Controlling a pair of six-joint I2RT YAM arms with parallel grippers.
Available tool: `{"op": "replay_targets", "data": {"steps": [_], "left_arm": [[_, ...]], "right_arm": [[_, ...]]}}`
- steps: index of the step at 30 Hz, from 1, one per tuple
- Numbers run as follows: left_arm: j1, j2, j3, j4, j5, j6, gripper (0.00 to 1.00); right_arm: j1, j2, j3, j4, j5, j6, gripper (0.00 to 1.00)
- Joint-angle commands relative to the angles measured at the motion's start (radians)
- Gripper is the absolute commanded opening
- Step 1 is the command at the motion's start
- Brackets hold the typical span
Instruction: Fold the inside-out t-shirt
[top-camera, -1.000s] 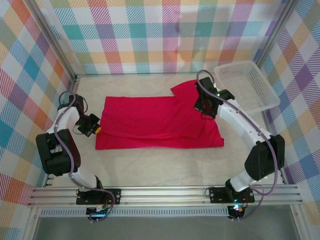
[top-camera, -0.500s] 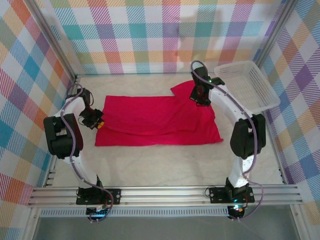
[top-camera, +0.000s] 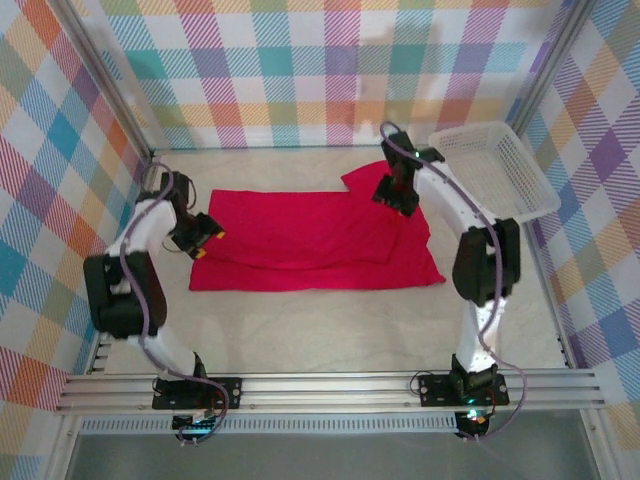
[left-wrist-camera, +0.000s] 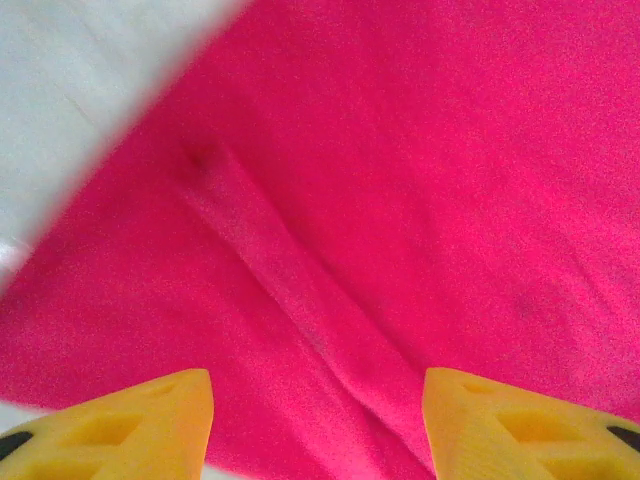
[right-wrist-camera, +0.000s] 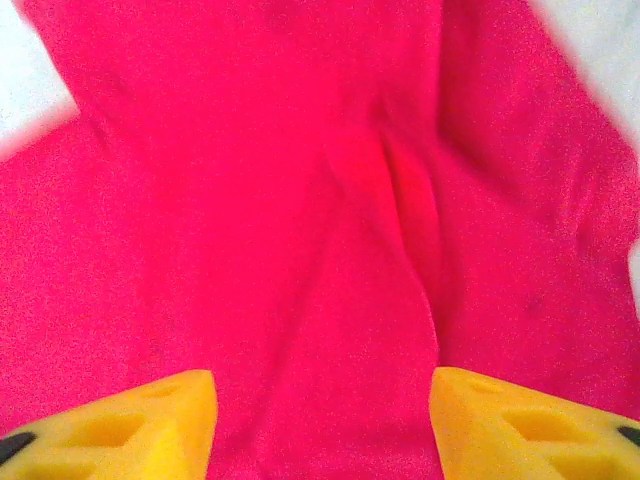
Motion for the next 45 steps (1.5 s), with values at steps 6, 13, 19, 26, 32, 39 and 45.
{"op": "replay_targets", "data": {"steps": [6,13,19,26,32,39,45], "left_arm": [[-0.034,0.067,-0.173,0.248,0.199,-0.110,0.56],[0.138,0.131,-0.209,0.215,0.150,-0.062,0.56],[0.185,0.121,-0.297,0.235,0.124,-0.053,0.55],[0.124,-0.001,-0.298,0.175,0.061,-0.033,0.55],[0.024,-0.155,-0.222,0.124,-0.006,-0.032,0.57],[-0.022,-0.161,-0.189,0.128,0.034,-0.040,0.56],[-0.022,-0.144,-0.168,0.114,0.038,-0.033,0.55]], "right_arm": [[0.024,-0.187,-0.515,0.342,-0.242,0.171,0.51],[-0.038,-0.128,-0.637,0.293,-0.119,0.188,0.50],[-0.051,-0.164,-0.684,0.230,-0.031,0.171,0.51],[-0.035,-0.251,-0.669,0.207,-0.066,0.142,0.51],[0.076,-0.282,-0.556,0.226,-0.108,0.140,0.52],[0.094,-0.130,-0.436,0.211,-0.092,0.150,0.54],[0.096,-0.036,-0.391,0.195,-0.091,0.172,0.55]]}}
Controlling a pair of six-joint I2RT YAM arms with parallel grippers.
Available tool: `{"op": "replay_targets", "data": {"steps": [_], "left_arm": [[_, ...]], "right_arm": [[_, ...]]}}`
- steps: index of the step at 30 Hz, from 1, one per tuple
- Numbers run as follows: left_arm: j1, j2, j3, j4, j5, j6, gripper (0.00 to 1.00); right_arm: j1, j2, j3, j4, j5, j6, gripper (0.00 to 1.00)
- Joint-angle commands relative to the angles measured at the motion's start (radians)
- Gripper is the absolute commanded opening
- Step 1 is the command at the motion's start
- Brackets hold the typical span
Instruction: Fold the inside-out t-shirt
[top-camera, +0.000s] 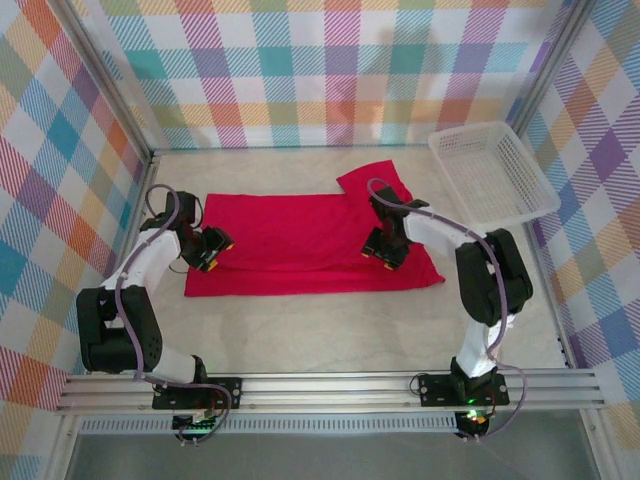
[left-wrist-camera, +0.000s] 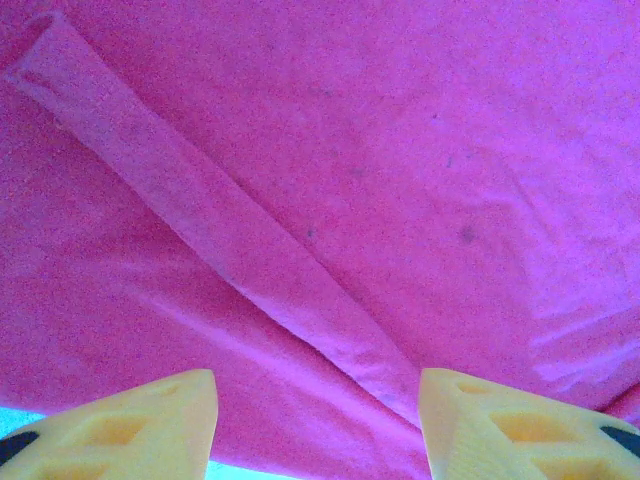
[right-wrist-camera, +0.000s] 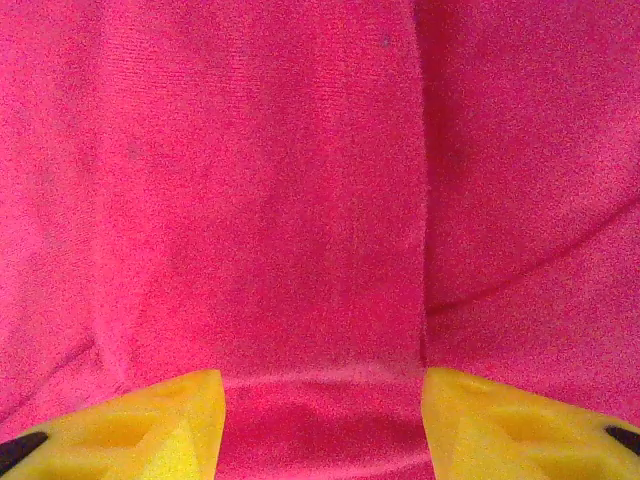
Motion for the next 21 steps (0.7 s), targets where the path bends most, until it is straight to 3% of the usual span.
{"op": "replay_targets", "data": {"steps": [1,4,8,11,19,21], "left_arm": [[-0.003,0.004,0.035,-0.035,0.010,0.013,0.55],[-0.004,0.005,0.048,-0.037,0.010,0.012,0.55],[-0.004,0.010,0.062,-0.048,0.013,0.015,0.54],[-0.004,0.010,0.065,-0.048,0.011,0.015,0.54],[-0.011,0.032,0.075,-0.044,0.028,0.004,0.54],[-0.015,0.031,0.077,-0.048,0.028,0.007,0.54]], "right_arm": [[-0.004,0.034,0.030,-0.038,0.013,0.019,0.55],[-0.004,0.058,0.049,-0.040,0.042,0.017,0.49],[-0.004,0.063,0.088,-0.063,0.056,0.011,0.18],[0.006,0.051,0.126,-0.105,0.074,0.002,0.06],[0.043,0.118,0.309,-0.187,0.124,-0.023,0.07],[0.041,0.180,0.391,-0.196,0.125,-0.036,0.11]]}}
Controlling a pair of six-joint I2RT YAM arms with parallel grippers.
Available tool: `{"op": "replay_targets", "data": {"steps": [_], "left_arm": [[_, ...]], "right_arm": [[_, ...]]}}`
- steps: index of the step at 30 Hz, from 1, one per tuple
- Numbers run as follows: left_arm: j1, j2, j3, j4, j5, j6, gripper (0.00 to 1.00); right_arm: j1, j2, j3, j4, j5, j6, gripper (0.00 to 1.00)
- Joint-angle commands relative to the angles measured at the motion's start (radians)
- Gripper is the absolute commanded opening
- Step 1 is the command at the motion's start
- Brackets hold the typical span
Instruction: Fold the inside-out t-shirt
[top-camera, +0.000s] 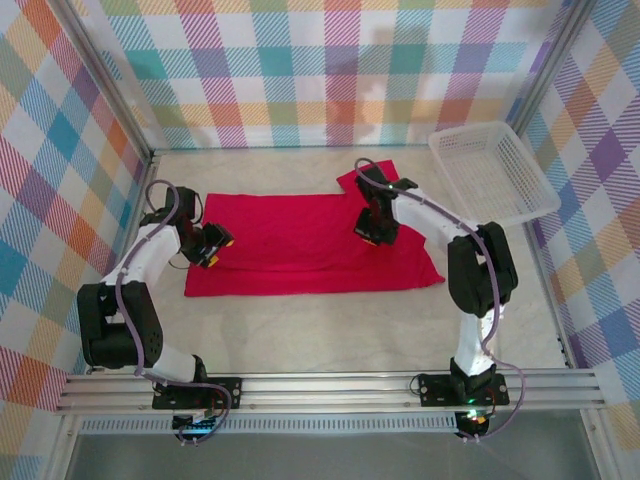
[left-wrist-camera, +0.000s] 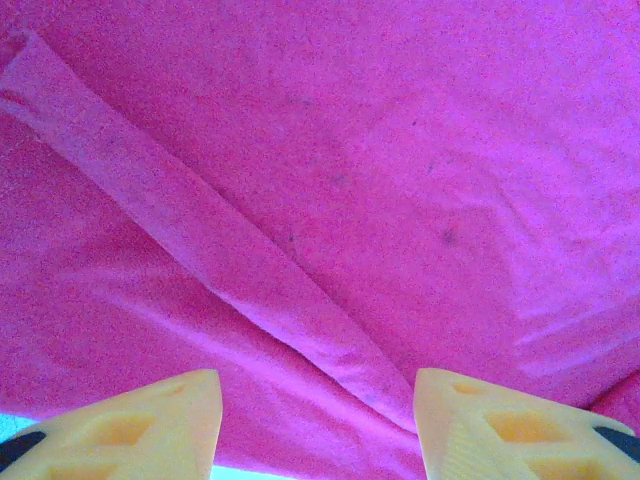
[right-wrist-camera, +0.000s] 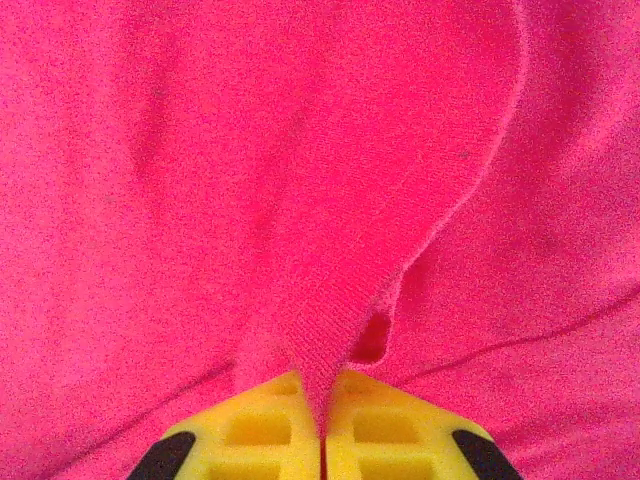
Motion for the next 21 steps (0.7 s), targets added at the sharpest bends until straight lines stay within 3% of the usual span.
{"op": "replay_targets", "data": {"steps": [1,3,7,10,12,16,18,21], "left_arm": [[-0.011,0.002,0.030,-0.026,0.013,0.005,0.54],[-0.017,0.002,0.030,-0.031,0.014,0.006,0.53],[-0.027,-0.005,0.024,-0.045,0.017,0.019,0.54],[-0.028,-0.015,0.016,-0.058,0.014,0.034,0.54],[-0.027,-0.018,0.008,-0.057,0.010,0.037,0.54],[-0.028,-0.008,-0.015,-0.023,0.035,0.027,0.54],[-0.027,0.001,-0.017,-0.014,0.046,0.022,0.54],[-0.027,0.012,-0.017,-0.003,0.053,0.019,0.54]], "right_arm": [[0.004,0.125,0.141,-0.055,0.029,-0.037,0.16],[0.004,0.227,0.285,-0.108,0.025,-0.060,0.32],[0.009,0.389,0.595,-0.253,0.011,-0.106,0.46],[0.022,0.368,0.645,-0.314,0.041,-0.137,0.54],[0.027,0.285,0.546,-0.276,0.059,-0.146,0.58],[0.023,0.072,0.181,-0.068,0.057,-0.142,0.77],[0.009,0.014,0.067,0.003,0.048,-0.116,0.78],[-0.037,-0.020,-0.078,0.163,-0.061,-0.072,0.78]]}}
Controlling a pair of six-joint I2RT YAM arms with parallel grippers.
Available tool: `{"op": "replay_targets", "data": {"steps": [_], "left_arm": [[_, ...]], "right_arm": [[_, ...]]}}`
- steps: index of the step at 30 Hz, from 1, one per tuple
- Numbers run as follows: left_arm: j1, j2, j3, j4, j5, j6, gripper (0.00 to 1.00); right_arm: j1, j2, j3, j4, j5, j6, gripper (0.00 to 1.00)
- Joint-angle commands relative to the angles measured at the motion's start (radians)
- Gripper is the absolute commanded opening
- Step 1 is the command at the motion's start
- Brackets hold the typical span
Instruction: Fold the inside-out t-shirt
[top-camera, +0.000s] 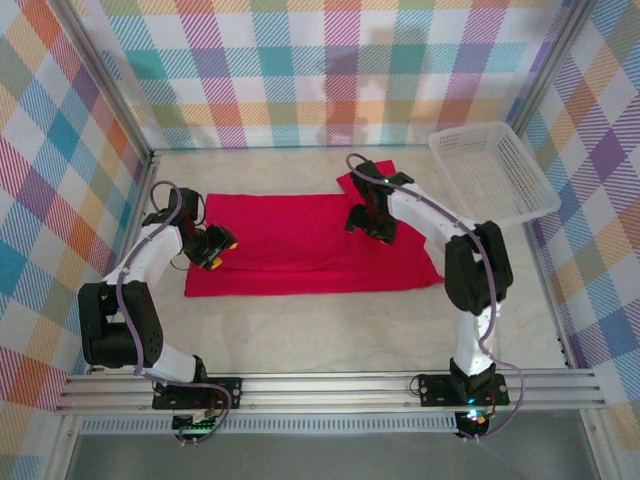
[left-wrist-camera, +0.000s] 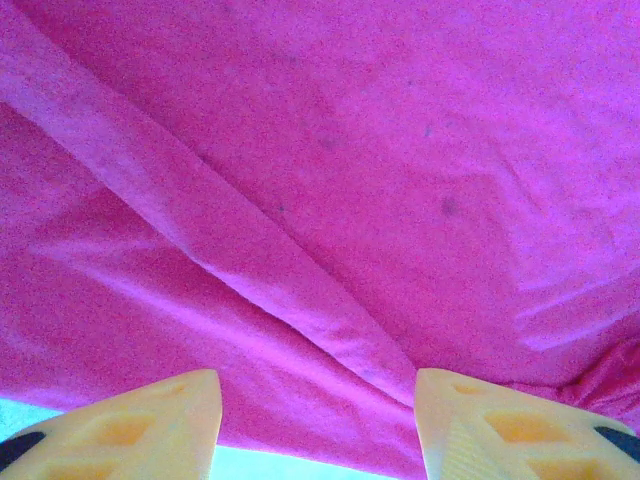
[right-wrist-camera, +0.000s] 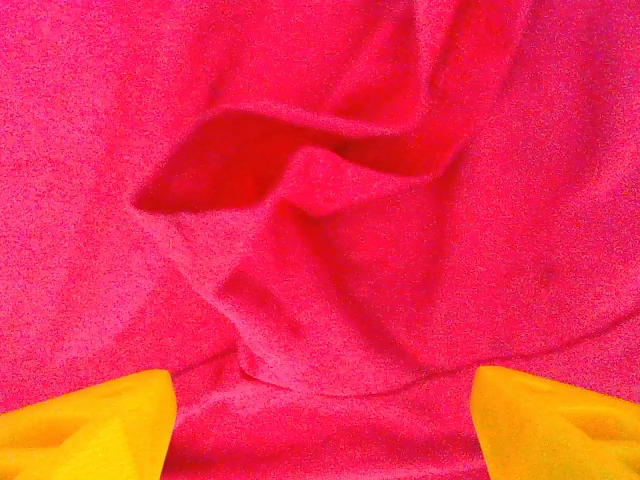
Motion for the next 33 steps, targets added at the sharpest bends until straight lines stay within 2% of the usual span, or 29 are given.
{"op": "replay_targets", "data": {"steps": [1,6,13,24,33], "left_arm": [[-0.009,0.014,-0.013,0.015,0.025,0.008,0.54],[-0.009,0.023,-0.016,0.020,0.023,0.009,0.54],[-0.009,0.043,-0.022,0.033,0.026,0.009,0.54],[-0.010,0.048,-0.028,0.029,0.018,0.021,0.54],[-0.009,0.019,-0.024,-0.009,-0.012,0.040,0.54]], "right_arm": [[-0.054,0.003,-0.109,0.217,-0.103,0.054,0.80],[-0.070,0.075,-0.102,0.288,-0.145,0.099,0.81],[-0.079,0.165,-0.009,0.276,-0.105,0.135,0.83],[-0.081,0.336,0.249,0.154,-0.110,0.133,0.84],[-0.081,0.459,0.545,0.032,-0.111,0.102,0.84]]}}
